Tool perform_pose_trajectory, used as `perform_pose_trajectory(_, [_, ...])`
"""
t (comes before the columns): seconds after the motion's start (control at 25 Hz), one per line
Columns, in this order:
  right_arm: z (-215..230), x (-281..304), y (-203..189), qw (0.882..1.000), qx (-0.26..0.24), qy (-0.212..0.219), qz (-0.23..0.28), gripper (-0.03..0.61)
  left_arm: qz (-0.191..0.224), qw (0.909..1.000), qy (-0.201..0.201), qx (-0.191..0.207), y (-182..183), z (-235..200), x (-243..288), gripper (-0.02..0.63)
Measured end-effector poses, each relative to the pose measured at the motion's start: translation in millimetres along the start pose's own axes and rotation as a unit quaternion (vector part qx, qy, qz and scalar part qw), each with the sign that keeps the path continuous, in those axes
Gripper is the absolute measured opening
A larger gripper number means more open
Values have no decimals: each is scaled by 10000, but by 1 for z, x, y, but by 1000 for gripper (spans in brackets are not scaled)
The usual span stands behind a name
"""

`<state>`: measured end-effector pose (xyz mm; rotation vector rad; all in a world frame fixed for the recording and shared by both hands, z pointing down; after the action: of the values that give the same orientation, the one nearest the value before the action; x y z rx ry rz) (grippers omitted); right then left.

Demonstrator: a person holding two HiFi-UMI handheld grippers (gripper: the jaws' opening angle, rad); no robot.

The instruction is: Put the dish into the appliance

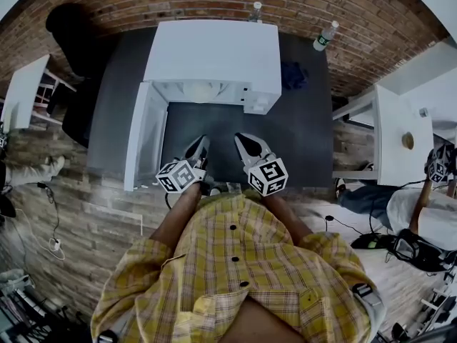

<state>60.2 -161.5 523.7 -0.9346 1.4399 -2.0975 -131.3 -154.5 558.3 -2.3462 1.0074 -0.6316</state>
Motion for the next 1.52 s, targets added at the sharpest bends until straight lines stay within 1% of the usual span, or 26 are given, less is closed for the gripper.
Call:
perform_pose_trajectory(0.08, [-2, 0, -1, 10000, -12, 34, 10, 3, -72, 9984, 147, 543, 1, 6, -2, 0])
perform_pose_trajectory(0.16, [-3, -1, -1, 10000, -14, 55, 25, 3, -110, 9938, 370, 1044, 1, 12, -4, 0])
perform_pose_trajectory(0.24, [-3, -2, -1, 10000, -13, 55, 27, 3, -124, 9864, 653, 1506, 3, 17, -5, 0])
perform_pose_trajectory(0.36, [-3, -3, -1, 10000, -16, 43, 14, 3, -70, 9724, 1007, 2105, 6, 23, -8, 0])
perform_pose_trajectory(0.44, [-3, -2, -1, 10000, -26, 43, 13, 3, -19, 9633, 1149, 2426, 7, 25, -10, 0])
perform_pose_trajectory(0.52, [-4, -2, -1, 10000, -37, 57, 22, 3, 40, 9560, 1204, 2674, 7, 28, -11, 0])
perform_pose_trajectory(0.68, [-4, -3, -1, 10000, -23, 57, 17, 3, 97, 9460, 1167, 3023, 7, 38, -11, 0])
perform_pose_trajectory(0.84, [-3, -4, -2, 9999, -98, 12, -44, 2, 124, 9332, 1137, 3408, 3, 46, -10, 0])
perform_pose_trajectory(1.0, [-5, -5, 0, 9997, -239, -47, -47, 2, 100, 9251, 1151, 3617, 1, 49, -11, 0])
perform_pose_trajectory(1.24, [-3, -8, 1, 9997, -244, -53, 31, 0, 77, 9265, 1193, 3567, 0, 49, -10, 0])
perform_pose_trajectory(1.52, [-3, -7, 4, 9997, -241, -37, 97, 0, 81, 9220, 1215, 3676, 1, 49, -8, 0])
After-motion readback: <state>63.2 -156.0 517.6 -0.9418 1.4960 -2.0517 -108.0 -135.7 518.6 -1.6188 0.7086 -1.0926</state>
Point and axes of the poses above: the fingertips, and each gripper's own axes: x forward along the fingers, z to its right, y out of its top, the point moved 8 cm from there along -x, backward along the fingers, and after that the axes turned 5 degrees about -z, right-handed, at the moved point
